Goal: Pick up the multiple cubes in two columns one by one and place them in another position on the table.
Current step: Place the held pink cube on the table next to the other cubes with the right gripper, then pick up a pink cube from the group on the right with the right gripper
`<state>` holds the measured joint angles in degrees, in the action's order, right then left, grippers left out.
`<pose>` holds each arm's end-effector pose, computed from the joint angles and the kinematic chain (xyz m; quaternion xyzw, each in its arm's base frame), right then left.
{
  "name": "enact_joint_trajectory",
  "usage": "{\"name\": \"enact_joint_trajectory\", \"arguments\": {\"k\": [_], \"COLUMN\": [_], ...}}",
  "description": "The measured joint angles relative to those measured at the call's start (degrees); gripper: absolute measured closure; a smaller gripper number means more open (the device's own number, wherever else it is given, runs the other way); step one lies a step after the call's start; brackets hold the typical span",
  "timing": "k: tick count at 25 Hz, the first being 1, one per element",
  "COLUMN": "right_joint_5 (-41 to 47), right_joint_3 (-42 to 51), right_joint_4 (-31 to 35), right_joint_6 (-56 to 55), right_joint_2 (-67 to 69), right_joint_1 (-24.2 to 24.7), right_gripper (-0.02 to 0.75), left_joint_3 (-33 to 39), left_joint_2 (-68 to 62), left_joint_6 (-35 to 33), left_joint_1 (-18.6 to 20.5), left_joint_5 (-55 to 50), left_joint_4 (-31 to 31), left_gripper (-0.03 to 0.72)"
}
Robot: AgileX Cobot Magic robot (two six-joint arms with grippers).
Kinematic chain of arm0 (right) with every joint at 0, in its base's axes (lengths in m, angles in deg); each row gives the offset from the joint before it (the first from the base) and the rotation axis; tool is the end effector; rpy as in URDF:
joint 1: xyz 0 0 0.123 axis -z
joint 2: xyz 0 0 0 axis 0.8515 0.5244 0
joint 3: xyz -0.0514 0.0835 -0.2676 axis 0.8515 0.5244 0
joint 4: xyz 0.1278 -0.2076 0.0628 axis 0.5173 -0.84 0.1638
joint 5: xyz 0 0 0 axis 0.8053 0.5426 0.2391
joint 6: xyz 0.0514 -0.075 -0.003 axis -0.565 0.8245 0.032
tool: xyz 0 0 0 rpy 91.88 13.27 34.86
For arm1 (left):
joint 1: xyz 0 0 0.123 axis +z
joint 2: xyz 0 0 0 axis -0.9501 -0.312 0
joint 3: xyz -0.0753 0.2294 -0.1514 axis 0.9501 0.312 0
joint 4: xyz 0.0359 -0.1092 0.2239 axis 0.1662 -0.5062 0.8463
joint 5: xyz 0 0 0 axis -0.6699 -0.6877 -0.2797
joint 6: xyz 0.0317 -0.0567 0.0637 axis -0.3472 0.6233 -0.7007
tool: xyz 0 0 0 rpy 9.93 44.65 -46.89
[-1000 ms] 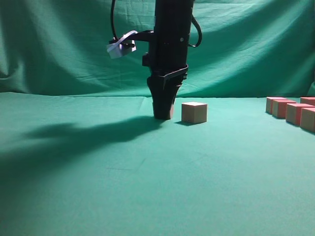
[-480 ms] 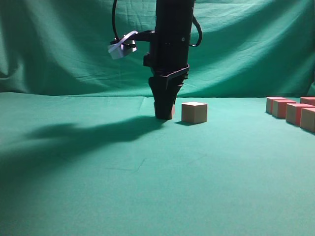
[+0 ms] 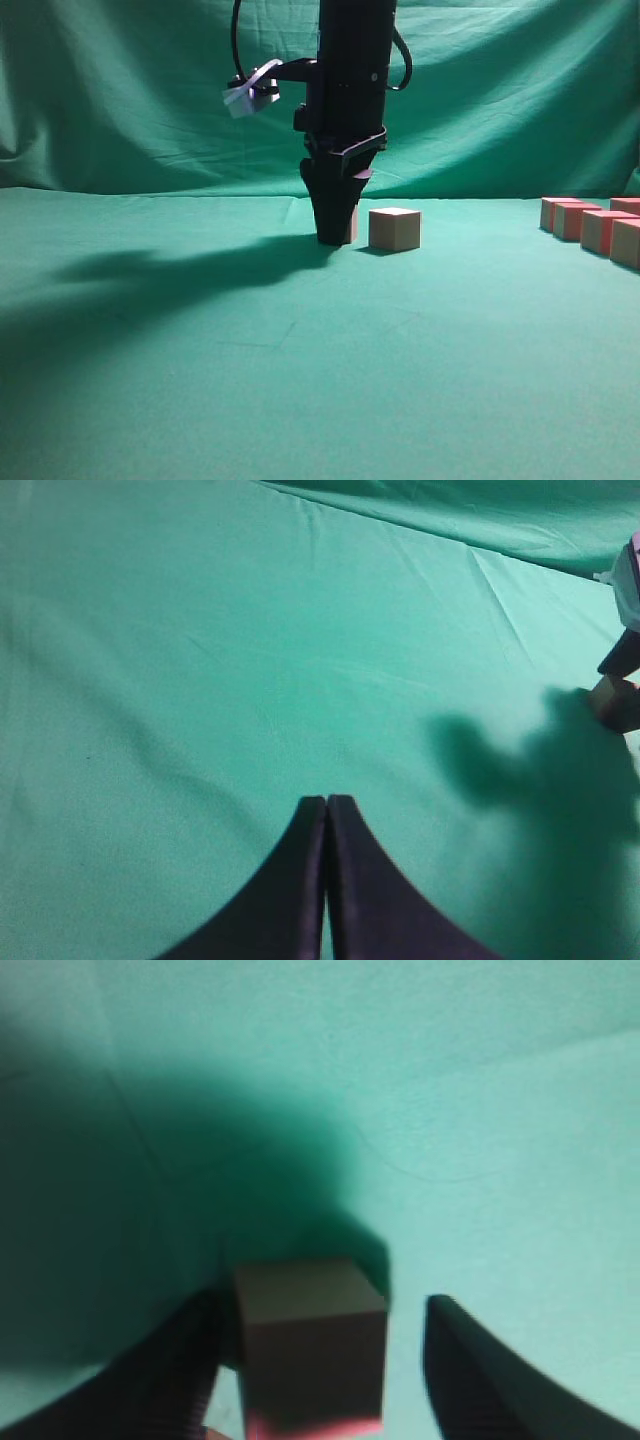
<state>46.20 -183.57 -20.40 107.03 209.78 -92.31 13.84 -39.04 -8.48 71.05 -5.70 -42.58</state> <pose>0.4103 0.2657 0.1680 -0.6411 0.7540 -0.0623 0.1288 0.0524 -0.0067 0.1768 -0.0779 0.7913 -0.1090 0.5965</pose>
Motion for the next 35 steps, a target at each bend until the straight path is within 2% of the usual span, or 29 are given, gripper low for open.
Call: {"name": "enact_joint_trajectory", "arguments": {"k": [3,8,9,14,22,26,27,32,34,35], "right_joint_5": [-0.4,-0.6,-0.3,1.4,4.0,8.8,10.6,13.6,14.0,14.0], "right_joint_3": [-0.1,-0.1,-0.1,-0.3,-2.2,-2.3,-2.3,-2.3,-2.3,-2.3], "right_joint_4": [-0.1,-0.1,0.0,1.6,3.6,3.6,3.6,3.5,2.2,1.4], "right_joint_6": [-1.4,-3.7,-4.0,-7.1,-9.6,-12.2,-13.2,-21.8,-27.1,-29.2], "right_joint_2": [-0.1,-0.3,-0.4,-2.3,-11.4,-17.3,-18.6,-25.2,-27.6,-28.9], "right_joint_1": [0.1,0.3,0.3,0.3,0.3,0.3,0.3,0.3,0.3,0.3], "right_gripper": [0.166,0.174,0.148,0.148,0.148,0.148,0.197,0.349,0.402,0.391], "left_joint_3": [0.0,0.0,0.0,0.0,0.0,0.0,0.0,0.0,0.0,0.0], "left_joint_2": [0.0,0.0,0.0,0.0,0.0,0.0,0.0,0.0,0.0,0.0], "left_joint_6": [0.0,0.0,0.0,0.0,0.0,0.0,0.0,0.0,0.0,0.0], "left_joint_1": [0.0,0.0,0.0,0.0,0.0,0.0,0.0,0.0,0.0,0.0], "left_joint_5": [0.0,0.0,0.0,0.0,0.0,0.0,0.0,0.0,0.0,0.0], "left_joint_4": [0.0,0.0,0.0,0.0,0.0,0.0,0.0,0.0,0.0,0.0], "left_gripper": [0.688,0.688,0.688,0.688,0.688,0.688,0.688,0.688,0.688,0.688]}}
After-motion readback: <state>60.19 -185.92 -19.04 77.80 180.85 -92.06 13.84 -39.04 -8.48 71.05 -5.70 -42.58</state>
